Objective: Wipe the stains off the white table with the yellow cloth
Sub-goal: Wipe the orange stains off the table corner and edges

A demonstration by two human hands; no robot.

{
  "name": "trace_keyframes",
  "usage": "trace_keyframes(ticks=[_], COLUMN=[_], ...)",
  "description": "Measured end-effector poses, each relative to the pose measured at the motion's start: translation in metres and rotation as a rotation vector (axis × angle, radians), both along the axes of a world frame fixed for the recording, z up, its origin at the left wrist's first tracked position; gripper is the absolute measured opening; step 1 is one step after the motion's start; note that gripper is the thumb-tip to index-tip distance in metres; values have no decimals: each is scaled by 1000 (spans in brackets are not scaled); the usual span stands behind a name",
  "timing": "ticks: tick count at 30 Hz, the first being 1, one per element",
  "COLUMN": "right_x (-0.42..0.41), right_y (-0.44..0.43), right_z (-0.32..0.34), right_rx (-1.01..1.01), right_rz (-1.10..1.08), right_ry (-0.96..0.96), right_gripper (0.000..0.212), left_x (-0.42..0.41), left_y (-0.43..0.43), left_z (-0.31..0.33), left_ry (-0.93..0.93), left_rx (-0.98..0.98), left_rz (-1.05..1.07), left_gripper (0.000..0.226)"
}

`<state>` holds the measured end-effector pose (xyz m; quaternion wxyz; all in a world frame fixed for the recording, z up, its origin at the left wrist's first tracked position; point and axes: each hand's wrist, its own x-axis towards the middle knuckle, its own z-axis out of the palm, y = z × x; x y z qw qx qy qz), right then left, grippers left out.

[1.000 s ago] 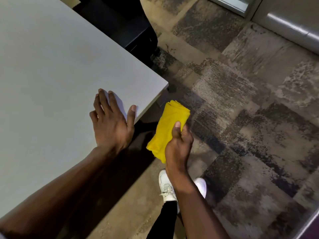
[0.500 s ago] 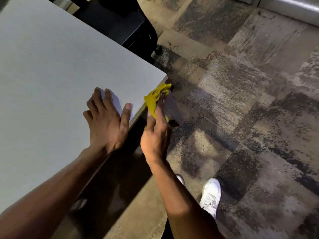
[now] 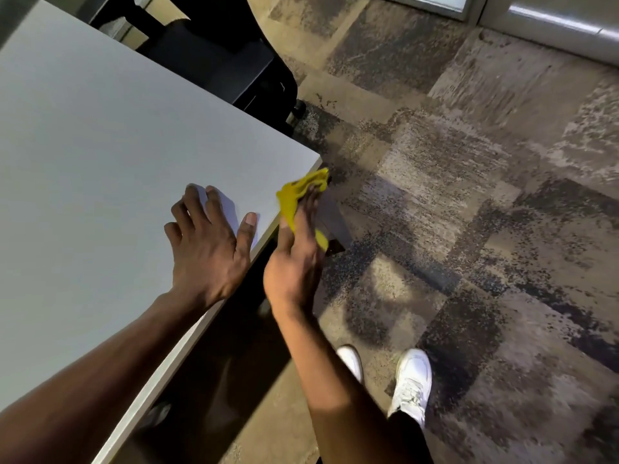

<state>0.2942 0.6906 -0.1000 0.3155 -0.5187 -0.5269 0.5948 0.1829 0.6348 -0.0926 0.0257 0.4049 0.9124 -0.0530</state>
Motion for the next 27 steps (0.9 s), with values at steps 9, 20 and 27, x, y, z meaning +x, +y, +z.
trace_keyframes(ticks=[9,20,27], right_x=[-7,14,-9], right_y=[52,-49,53], right_z=[-8,-6,-10], right_rx=[-52,2,2], right_rz=[-38,135,-34], right_ry=[-43,-34,-55], right_gripper=[52,57,53], left_x=[0,0,3], left_y=[-1,-2,-1], left_z=[5,6,9], left_ry=[-7,-34,-75], left_rx=[-31,-23,-24], left_rz=[-24,-3,12], left_gripper=[85,86,87])
